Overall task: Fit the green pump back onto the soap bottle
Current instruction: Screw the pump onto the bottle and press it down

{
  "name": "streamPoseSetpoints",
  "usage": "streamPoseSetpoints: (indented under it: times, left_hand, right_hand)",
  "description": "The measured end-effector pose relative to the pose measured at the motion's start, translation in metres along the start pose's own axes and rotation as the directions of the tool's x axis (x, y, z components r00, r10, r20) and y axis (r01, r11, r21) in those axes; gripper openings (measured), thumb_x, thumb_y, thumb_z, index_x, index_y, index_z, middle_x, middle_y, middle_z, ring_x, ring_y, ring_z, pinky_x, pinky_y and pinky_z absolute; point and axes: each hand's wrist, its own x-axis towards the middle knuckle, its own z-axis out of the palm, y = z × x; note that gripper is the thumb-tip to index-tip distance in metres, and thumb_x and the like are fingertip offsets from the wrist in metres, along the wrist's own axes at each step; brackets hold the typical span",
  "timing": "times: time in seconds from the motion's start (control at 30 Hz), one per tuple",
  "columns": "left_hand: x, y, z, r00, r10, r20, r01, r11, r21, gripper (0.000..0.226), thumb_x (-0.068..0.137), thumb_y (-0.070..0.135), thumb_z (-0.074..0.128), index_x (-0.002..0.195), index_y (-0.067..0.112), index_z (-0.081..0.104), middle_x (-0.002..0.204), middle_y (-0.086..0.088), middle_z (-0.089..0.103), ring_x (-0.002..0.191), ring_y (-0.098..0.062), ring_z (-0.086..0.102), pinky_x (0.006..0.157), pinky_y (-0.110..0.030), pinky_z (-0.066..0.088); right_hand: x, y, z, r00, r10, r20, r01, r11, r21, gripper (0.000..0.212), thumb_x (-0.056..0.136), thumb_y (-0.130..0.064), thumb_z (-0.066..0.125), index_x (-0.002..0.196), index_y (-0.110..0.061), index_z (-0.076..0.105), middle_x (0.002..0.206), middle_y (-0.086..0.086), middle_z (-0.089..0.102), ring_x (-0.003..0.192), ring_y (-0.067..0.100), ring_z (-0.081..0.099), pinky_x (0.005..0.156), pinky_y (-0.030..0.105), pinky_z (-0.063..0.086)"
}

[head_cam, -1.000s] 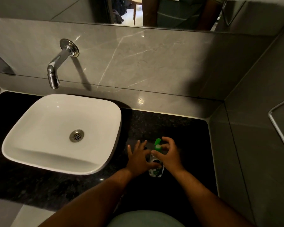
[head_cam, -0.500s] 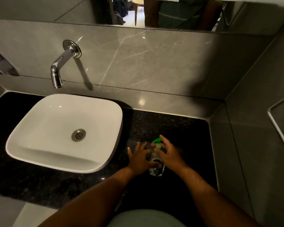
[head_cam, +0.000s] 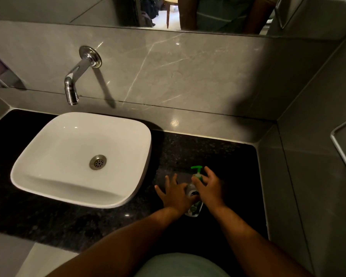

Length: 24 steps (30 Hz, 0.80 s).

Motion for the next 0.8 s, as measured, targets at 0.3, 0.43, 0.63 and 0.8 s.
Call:
streamPoseSetpoints:
  times: [0.3, 0.43, 0.63, 0.8]
  left_hand:
    - [-0.006, 0.006, -0.01, 0.999, -0.005, -0.049, 0.006, 1.0, 0.027, 0.058, 0.071, 0.075, 0.054, 0.113, 0.037, 0.063, 0.159, 0.002, 0.013, 0.145, -0.025, -0.009, 0.103, -0.069, -0.013]
    - [-0.012, 0.004, -0.01, 0.998, 0.002, -0.07, -0.002, 1.0, 0.009, 0.056, 0.073, 0.073, 0.055, 0.115, 0.037, 0.063, 0.159, 0.002, 0.014, 0.145, -0.025, -0.007, 0.104, -0.068, -0.012]
    - [-0.018, 0.0, -0.011, 0.996, 0.004, -0.09, -0.003, 1.0, 0.007, 0.054, 0.074, 0.071, 0.055, 0.119, 0.04, 0.06, 0.159, 0.003, 0.014, 0.145, -0.024, -0.009, 0.104, -0.068, -0.014]
    - [-0.021, -0.002, -0.012, 0.996, -0.001, -0.093, -0.002, 1.0, -0.025, 0.053, 0.073, 0.071, 0.058, 0.118, 0.043, 0.06, 0.159, 0.001, 0.016, 0.146, -0.025, -0.008, 0.102, -0.068, -0.017]
  right_hand:
    - [-0.002, -0.01, 0.005, 0.998, -0.042, -0.036, 0.039, 0.996, -0.082, 0.077, 0.079, -0.02, 0.076, 0.145, -0.014, 0.037, 0.135, 0.015, 0.059, 0.118, 0.02, 0.061, 0.098, 0.046, 0.052]
    - [-0.006, -0.009, 0.006, 0.997, -0.061, -0.048, 0.052, 0.984, -0.168, 0.081, 0.076, -0.023, 0.078, 0.145, -0.018, 0.037, 0.128, 0.013, 0.064, 0.12, 0.019, 0.06, 0.102, 0.047, 0.049]
    - [-0.016, -0.012, 0.007, 0.986, -0.129, -0.107, 0.069, 0.896, -0.439, 0.075, 0.08, -0.039, 0.071, 0.145, -0.025, 0.037, 0.125, 0.005, 0.068, 0.14, 0.032, 0.035, 0.114, 0.045, 0.031]
    - [-0.028, -0.024, 0.008, 0.984, -0.111, -0.142, 0.017, 0.842, -0.539, 0.073, 0.081, -0.043, 0.068, 0.146, -0.032, 0.034, 0.137, 0.008, 0.058, 0.141, 0.035, 0.028, 0.111, 0.043, 0.031]
